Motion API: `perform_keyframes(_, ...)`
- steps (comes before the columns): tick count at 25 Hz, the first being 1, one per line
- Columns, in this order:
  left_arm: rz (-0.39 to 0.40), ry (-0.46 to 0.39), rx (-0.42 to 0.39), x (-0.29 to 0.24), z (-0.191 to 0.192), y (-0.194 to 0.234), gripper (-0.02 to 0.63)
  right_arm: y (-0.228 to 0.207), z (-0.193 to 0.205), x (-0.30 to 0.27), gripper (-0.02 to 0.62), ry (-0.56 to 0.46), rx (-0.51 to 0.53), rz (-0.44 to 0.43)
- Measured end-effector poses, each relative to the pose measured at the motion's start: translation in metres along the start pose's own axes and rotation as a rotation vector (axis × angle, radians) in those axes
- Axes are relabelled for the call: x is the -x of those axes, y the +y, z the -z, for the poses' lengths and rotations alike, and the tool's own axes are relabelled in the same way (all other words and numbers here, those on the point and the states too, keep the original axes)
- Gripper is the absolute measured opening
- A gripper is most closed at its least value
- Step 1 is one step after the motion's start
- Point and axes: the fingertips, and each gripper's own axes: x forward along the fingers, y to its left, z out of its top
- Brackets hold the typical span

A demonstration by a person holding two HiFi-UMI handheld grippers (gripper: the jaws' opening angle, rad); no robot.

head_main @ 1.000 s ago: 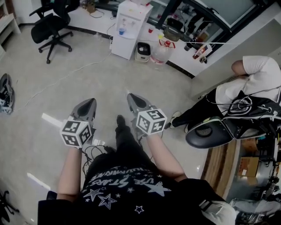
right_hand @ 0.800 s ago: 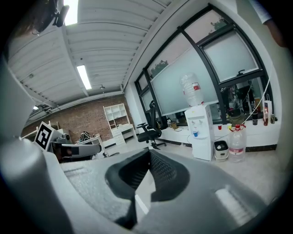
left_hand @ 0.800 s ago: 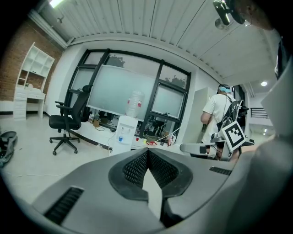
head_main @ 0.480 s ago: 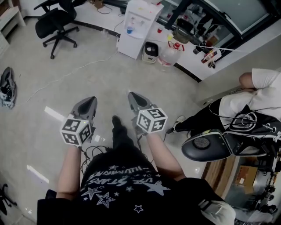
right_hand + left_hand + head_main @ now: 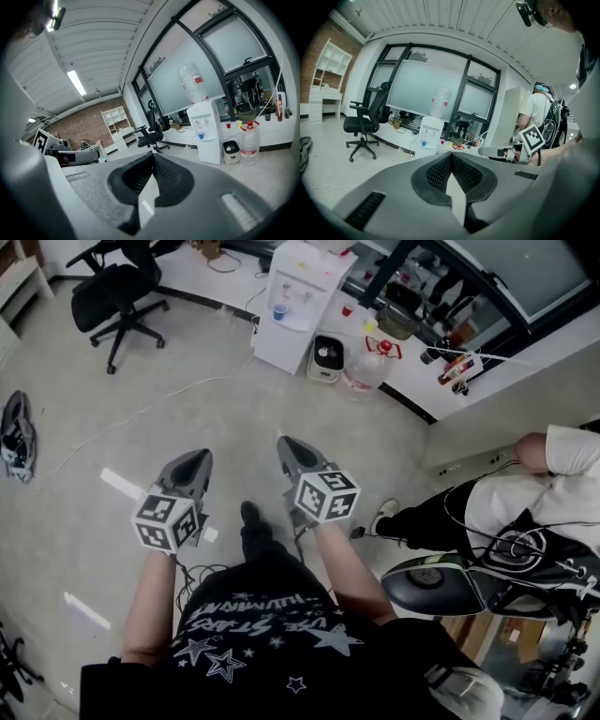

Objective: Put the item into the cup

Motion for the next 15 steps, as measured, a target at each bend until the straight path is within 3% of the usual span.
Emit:
perform_keyframes(7, 0.004, 0.017, -0.023, -0.069, -0.027, 0.014, 0.006, -0.06, -0.029, -0.036, 0.0, 0.021, -0.013, 0.012)
perform_keyframes(15, -0.007, 0.042, 0.031, -0.128, -0.04, 0.042, 0.006, -0.111, -0.048, -0.072, 0.0, 0.021, -0.032, 0.023)
